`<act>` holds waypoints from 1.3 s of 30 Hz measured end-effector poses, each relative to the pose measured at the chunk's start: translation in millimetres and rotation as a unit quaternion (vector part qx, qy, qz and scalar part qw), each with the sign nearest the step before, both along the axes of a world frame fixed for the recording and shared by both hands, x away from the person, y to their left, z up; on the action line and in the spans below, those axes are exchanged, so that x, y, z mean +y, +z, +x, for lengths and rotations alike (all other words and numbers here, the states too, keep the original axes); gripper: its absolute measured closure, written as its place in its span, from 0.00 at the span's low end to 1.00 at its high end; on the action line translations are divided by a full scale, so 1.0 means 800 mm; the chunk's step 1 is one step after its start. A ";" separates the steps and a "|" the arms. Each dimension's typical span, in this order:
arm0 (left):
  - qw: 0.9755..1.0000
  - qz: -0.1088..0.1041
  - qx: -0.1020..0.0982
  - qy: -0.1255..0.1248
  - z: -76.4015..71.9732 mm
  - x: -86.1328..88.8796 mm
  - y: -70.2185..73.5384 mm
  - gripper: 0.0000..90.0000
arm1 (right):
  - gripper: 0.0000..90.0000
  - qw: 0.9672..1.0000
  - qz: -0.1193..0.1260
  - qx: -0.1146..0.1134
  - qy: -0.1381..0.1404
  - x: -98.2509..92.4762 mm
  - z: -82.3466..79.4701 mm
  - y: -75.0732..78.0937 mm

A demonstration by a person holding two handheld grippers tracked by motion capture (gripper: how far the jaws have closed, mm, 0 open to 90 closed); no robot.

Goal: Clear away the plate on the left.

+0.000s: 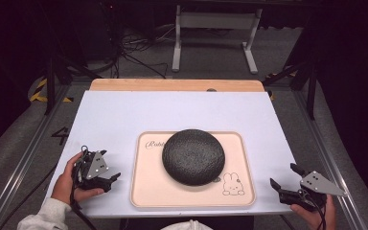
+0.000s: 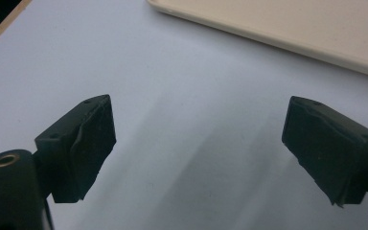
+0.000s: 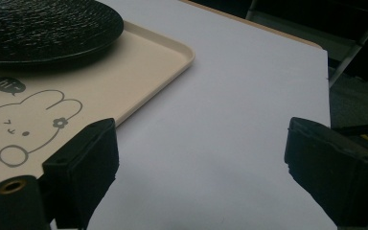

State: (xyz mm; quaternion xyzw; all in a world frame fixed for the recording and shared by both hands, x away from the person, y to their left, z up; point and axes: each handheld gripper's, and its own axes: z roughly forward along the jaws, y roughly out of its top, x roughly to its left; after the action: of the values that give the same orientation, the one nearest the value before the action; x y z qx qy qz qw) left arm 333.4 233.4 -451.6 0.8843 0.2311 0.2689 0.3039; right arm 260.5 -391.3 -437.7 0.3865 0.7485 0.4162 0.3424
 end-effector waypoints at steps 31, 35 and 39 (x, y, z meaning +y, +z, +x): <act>0.983 -0.177 0.030 0.043 -0.025 0.055 -0.011 0.13 | 0.13 1.000 0.004 0.000 0.001 -0.002 -0.002 0.000; 0.982 -0.185 0.026 0.041 -0.027 0.057 -0.009 0.13 | 0.13 1.000 0.004 -0.001 -0.001 -0.001 -0.004 0.001; 0.982 -0.182 0.026 0.040 -0.025 0.055 -0.010 0.13 | 0.13 1.000 0.001 0.000 -0.002 -0.001 -0.006 0.001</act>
State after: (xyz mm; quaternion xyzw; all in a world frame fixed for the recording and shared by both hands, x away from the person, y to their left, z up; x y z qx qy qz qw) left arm 313.4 277.1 -459.7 0.8109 0.3189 0.2111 0.4429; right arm 255.6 -391.8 -436.6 0.3881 0.7472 0.4166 0.3429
